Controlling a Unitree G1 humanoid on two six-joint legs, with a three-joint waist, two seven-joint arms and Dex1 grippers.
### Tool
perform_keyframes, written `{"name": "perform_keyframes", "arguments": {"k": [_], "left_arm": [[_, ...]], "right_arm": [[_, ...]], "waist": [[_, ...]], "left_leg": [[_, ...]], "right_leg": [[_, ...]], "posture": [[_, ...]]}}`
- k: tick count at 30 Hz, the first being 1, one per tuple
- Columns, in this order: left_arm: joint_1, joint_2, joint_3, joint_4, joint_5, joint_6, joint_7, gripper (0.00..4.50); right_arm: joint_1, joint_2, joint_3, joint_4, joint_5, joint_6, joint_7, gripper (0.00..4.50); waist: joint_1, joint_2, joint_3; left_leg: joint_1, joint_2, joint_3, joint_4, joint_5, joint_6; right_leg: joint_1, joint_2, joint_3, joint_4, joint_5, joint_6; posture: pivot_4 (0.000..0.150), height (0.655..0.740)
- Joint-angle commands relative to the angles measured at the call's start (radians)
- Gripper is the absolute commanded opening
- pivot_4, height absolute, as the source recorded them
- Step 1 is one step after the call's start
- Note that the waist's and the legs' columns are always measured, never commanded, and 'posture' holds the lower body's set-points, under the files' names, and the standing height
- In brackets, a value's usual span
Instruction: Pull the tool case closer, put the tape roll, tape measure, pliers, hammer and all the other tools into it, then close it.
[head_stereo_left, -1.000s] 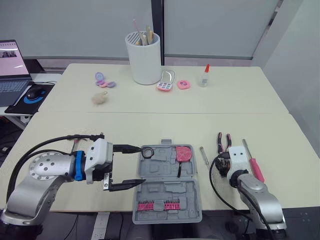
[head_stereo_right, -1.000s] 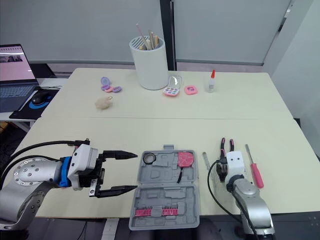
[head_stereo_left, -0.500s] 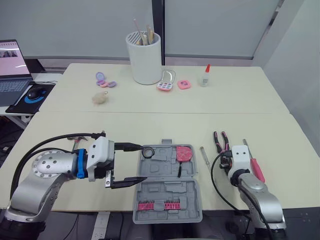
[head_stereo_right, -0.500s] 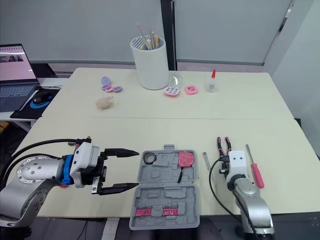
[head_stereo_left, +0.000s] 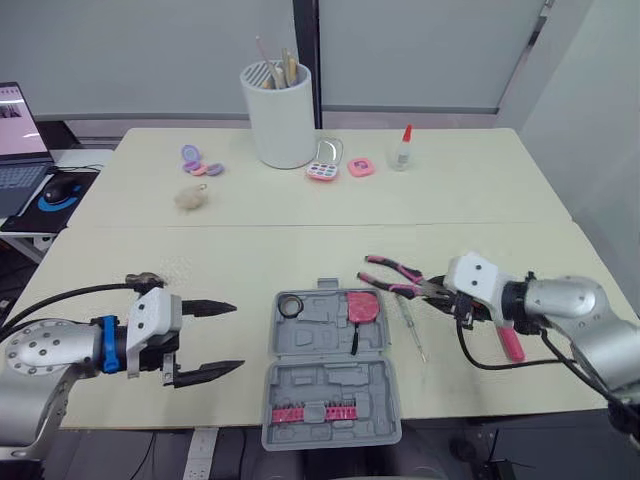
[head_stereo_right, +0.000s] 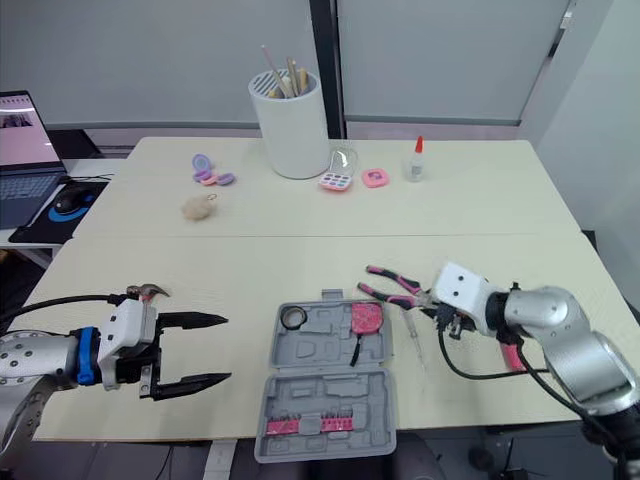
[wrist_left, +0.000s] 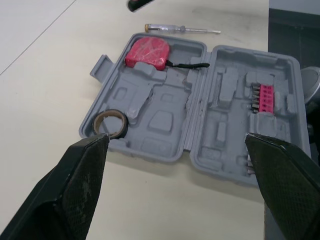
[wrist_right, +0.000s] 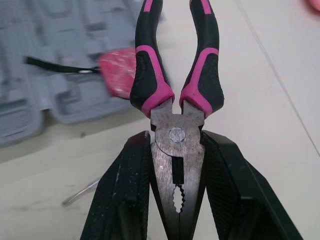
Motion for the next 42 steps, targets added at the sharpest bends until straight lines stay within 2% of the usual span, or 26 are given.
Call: {"name": "perform_keyframes", "arguments": {"k": [1, 6, 10, 20, 31, 42], "left_arm": [[0.002, 0.015, 0.019, 0.001, 0.010, -0.028, -0.012, 4.50], [0.010, 0.016, 0.016, -0.008, 0.018, -0.034, -0.017, 4.50], [0.019, 0.017, 0.015, -0.020, 0.021, -0.027, -0.012, 4.50], [0.028, 0.011, 0.010, -0.030, 0.033, -0.032, -0.003, 4.50], [0.030, 0.002, -0.005, -0.050, 0.047, -0.028, 0.023, 4.50], [0.008, 0.000, -0.031, -0.045, 0.055, -0.031, 0.044, 4.50]], "right_arm": [[-0.117, 0.016, 0.118, 0.006, -0.020, -0.010, 0.125, 1.24], [-0.210, 0.097, 0.249, 0.064, -0.075, 0.001, 0.164, 1.24], [-0.285, 0.216, 0.345, 0.140, -0.135, 0.022, 0.149, 1.24], [-0.375, 0.410, 0.419, 0.340, -0.215, 0.022, 0.118, 1.24], [-0.357, 0.484, 0.456, 0.437, -0.270, -0.010, 0.098, 1.24], [-0.339, 0.510, 0.453, 0.448, -0.279, 0.023, 0.108, 1.24]], "waist": [[0.001, 0.000, 0.000], [0.005, -0.001, 0.000], [0.003, -0.001, 0.000], [0.001, -0.001, 0.000], [0.000, -0.001, 0.000], [0.000, -0.001, 0.000]], "left_leg": [[0.000, 0.000, 0.000, 0.000, 0.000, 0.000], [-0.002, -0.001, -0.001, 0.000, 0.000, 0.000], [-0.002, -0.001, 0.000, 0.001, 0.000, 0.000], [-0.003, -0.001, 0.003, 0.002, 0.000, 0.000], [-0.003, 0.000, 0.004, 0.002, 0.000, 0.000], [-0.003, 0.000, 0.004, 0.002, 0.000, 0.000]], "right_leg": [[0.000, 0.000, 0.000, 0.000, 0.000, 0.000], [-0.001, -0.001, -0.001, 0.000, 0.000, 0.000], [-0.002, -0.001, 0.000, 0.002, 0.000, 0.000], [-0.009, -0.001, 0.002, 0.011, 0.000, 0.000], [-0.010, -0.001, 0.002, 0.013, 0.000, -0.001], [-0.011, -0.001, 0.002, 0.013, 0.000, -0.001]], "posture": [[0.150, 0.7376], [0.150, 0.7376], [0.150, 0.7376], [0.150, 0.7376], [0.150, 0.7376], [0.150, 0.7376]]}}
